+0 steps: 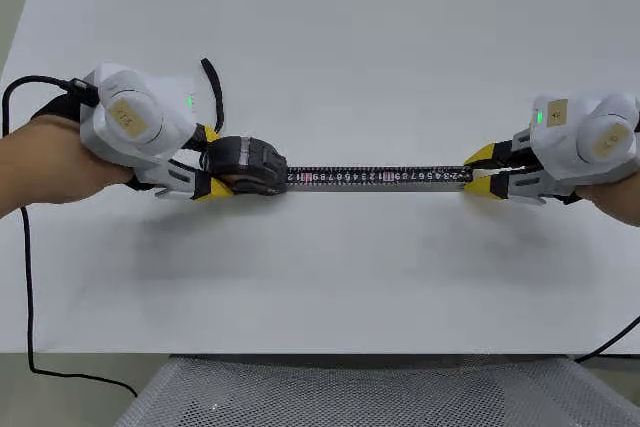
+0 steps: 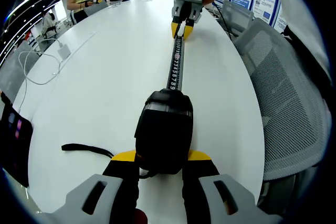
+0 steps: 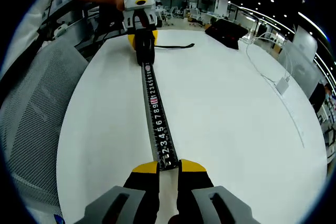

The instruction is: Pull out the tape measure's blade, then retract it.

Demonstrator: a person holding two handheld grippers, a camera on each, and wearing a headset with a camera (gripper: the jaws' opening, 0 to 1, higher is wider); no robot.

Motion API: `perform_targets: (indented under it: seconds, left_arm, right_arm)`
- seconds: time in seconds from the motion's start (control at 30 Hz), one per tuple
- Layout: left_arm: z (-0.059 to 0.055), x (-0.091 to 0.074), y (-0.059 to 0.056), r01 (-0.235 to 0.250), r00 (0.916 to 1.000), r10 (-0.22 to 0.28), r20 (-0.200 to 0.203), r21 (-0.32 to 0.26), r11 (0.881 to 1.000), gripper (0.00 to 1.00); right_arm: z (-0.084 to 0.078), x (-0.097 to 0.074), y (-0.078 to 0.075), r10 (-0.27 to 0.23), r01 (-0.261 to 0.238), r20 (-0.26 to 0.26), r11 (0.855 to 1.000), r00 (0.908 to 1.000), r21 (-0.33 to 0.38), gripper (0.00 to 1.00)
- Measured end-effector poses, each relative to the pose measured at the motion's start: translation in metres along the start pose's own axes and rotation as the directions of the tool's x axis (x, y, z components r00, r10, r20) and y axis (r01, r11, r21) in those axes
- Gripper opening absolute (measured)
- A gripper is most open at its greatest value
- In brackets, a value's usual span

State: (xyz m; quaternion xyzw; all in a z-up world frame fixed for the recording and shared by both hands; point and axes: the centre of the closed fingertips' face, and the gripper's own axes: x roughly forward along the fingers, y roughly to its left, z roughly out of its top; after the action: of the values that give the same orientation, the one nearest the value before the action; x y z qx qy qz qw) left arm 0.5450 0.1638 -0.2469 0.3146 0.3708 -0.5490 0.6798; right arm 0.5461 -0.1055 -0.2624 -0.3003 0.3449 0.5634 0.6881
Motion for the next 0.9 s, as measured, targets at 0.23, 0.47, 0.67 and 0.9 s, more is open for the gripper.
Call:
perform_targets:
  seconds: [0.23,0.47,0.67,0.9]
  left_arm:
    - [0.0,0.0,0.0,-0.001,1.0,0.001,0.0,0.0,1.0,0.26]
    - [0.0,0.001,0.0,-0.002,1.0,0.002,0.001,0.0,1.0,0.26]
    - [0.001,0.001,0.0,-0.002,1.0,0.002,-0.001,0.001,1.0,0.26]
    - [0.001,0.001,0.0,-0.005,1.0,0.005,-0.007,0.004,1.0,0.27]
  right_arm:
    - [-0.004,-0.003,-0.001,-0.002,0.002,-0.008,1.0,1.0,0.0,0.08]
    - [-0.01,-0.007,-0.002,-0.006,0.006,-0.018,1.0,0.9998,0.002,0.08]
    - [-0.015,-0.01,-0.002,-0.008,0.008,-0.025,1.0,0.9996,0.001,0.08]
    - [-0.018,-0.012,-0.001,-0.001,0.002,-0.031,1.0,0.9995,0.005,0.08]
